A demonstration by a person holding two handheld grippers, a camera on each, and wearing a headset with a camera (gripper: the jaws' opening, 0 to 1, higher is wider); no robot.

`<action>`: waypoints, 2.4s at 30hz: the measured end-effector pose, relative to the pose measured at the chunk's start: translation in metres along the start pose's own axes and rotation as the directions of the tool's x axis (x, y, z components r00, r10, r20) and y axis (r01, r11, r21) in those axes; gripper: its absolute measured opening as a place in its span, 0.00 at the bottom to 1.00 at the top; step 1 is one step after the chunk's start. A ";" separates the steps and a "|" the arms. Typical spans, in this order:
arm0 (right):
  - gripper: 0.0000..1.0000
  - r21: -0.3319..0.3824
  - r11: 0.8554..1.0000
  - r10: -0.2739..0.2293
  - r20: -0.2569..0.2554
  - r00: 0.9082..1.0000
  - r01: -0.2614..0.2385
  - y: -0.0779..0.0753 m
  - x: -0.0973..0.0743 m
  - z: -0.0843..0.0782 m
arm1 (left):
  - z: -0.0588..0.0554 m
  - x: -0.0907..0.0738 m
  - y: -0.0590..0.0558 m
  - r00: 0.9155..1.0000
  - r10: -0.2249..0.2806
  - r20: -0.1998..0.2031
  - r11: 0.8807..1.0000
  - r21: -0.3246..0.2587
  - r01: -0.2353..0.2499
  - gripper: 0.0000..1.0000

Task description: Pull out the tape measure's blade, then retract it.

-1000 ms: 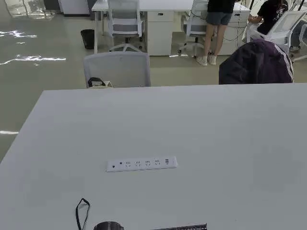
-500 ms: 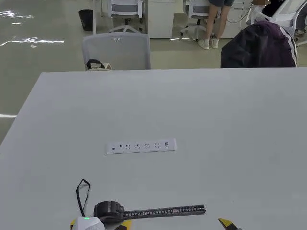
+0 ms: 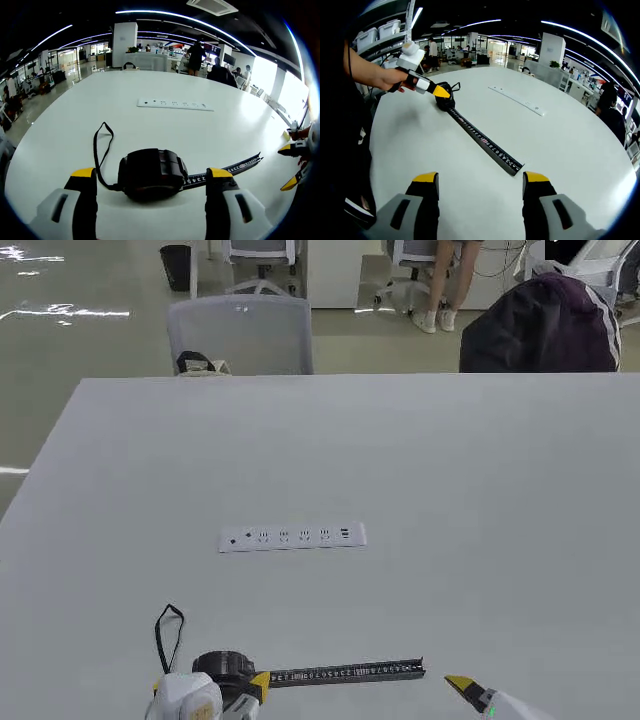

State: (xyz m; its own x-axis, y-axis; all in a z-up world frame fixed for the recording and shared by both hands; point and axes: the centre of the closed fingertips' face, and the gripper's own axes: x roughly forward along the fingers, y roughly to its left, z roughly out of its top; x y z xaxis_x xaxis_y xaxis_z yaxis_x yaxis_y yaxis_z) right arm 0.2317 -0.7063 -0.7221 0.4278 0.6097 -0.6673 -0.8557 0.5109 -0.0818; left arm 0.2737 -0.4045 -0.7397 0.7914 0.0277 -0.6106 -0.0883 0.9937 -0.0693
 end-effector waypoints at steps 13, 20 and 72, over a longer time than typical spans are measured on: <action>0.62 -0.098 0.988 0.111 -0.041 0.993 -0.115 -0.024 0.016 -0.011 | -0.001 0.014 0.002 1.000 0.028 -0.001 1.000 -0.003 -0.028 0.81; 0.54 -0.155 0.973 0.167 -0.052 0.985 -0.173 -0.038 0.027 -0.013 | -0.005 0.019 0.003 0.999 0.048 -0.007 0.999 -0.022 -0.048 0.76; 0.13 -0.275 0.874 0.381 -0.126 0.916 -0.401 -0.051 0.074 -0.015 | -0.004 0.018 0.000 0.997 0.072 0.002 0.997 -0.035 -0.072 0.63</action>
State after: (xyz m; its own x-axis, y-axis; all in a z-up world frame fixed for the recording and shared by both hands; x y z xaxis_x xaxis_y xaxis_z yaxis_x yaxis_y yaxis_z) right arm 0.3031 -0.6960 -0.7785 0.0291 0.6765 -0.7358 -0.9994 0.0347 -0.0076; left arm 0.2859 -0.4040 -0.7537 0.7840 0.0991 -0.6128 -0.1659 0.9847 -0.0530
